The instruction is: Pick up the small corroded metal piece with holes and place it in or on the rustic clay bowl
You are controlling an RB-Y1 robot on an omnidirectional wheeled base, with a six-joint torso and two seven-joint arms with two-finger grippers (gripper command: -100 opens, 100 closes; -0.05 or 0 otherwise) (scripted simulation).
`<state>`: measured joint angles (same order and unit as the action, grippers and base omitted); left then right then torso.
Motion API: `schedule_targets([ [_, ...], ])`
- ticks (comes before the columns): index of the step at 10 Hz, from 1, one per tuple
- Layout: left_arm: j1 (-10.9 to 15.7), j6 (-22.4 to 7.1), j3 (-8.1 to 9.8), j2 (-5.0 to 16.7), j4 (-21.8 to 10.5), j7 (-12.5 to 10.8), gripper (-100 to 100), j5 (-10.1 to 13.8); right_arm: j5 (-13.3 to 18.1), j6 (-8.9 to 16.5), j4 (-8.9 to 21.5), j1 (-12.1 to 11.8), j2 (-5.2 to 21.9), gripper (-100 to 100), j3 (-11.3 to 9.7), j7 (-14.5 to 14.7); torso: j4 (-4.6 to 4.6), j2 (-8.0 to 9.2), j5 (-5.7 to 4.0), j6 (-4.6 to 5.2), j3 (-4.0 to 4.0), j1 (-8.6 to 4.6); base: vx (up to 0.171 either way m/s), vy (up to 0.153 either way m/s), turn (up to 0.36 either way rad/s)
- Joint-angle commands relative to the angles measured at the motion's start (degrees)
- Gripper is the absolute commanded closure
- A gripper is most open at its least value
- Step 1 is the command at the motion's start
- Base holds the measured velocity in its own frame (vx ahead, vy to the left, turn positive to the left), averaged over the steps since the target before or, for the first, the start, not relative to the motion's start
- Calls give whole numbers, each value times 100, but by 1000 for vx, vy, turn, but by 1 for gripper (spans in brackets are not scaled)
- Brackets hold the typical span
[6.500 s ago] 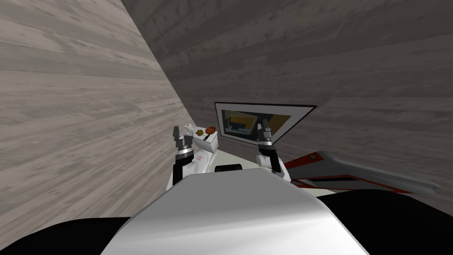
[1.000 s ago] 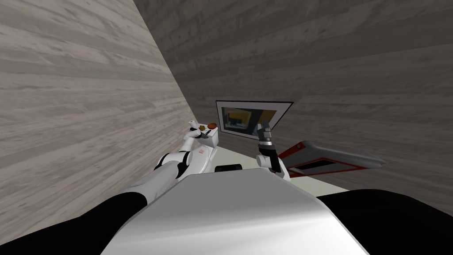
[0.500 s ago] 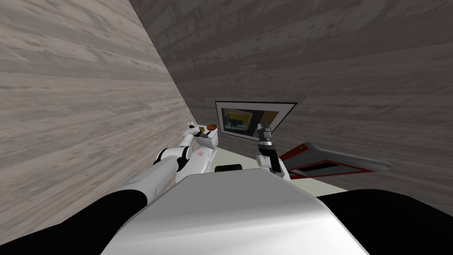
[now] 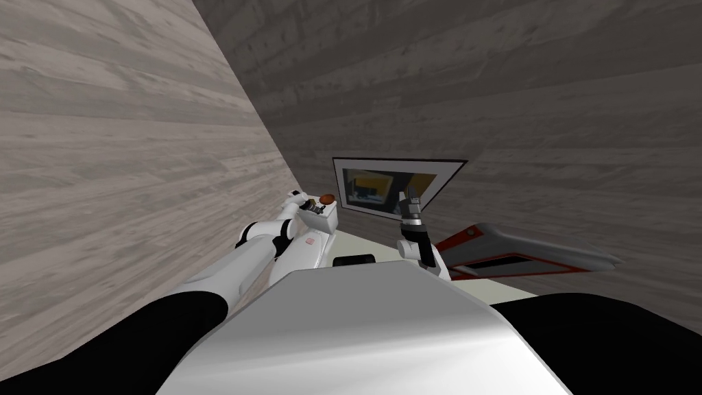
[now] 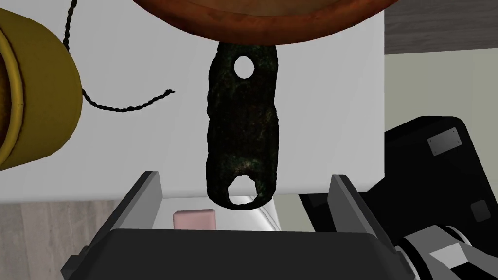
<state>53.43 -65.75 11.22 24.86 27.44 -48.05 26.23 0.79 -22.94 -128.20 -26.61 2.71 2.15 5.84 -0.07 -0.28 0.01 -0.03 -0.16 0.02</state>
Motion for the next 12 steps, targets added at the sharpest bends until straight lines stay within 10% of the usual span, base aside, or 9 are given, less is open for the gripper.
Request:
schedule_targets([
  [1,161,-215,52,37,-186,-64,-100,-2,0,0,0,0,0,0,0,0,0,0,0,0,0,0,75,7,-17],
  [4,223,-298,70,49,-243,-91,-100,-5,0,0,0,0,0,0,0,0,1,10,1,-1,5,1,39,11,-7],
  [5,231,-294,71,50,-261,-88,0,-4,0,0,0,1,0,0,0,0,3,20,0,-1,10,-2,0,0,0],
  [6,114,-125,95,-17,-302,-27,-100,-11,0,0,0,1,0,0,0,0,5,25,0,-1,14,-3,38,-7,4],
  [9,67,-94,104,-37,-295,-15,-100,-13,0,0,0,0,0,0,0,0,1,11,-1,-1,6,-8,39,-7,4],
  [10,60,-76,105,-41,-295,-9,100,-13,0,0,0,1,0,0,0,0,3,17,-1,0,9,-7,0,0,0],
  [12,61,-86,104,-45,-296,-7,100,-12,0,0,0,1,0,0,0,0,2,18,2,-2,9,1,0,0,0],
])
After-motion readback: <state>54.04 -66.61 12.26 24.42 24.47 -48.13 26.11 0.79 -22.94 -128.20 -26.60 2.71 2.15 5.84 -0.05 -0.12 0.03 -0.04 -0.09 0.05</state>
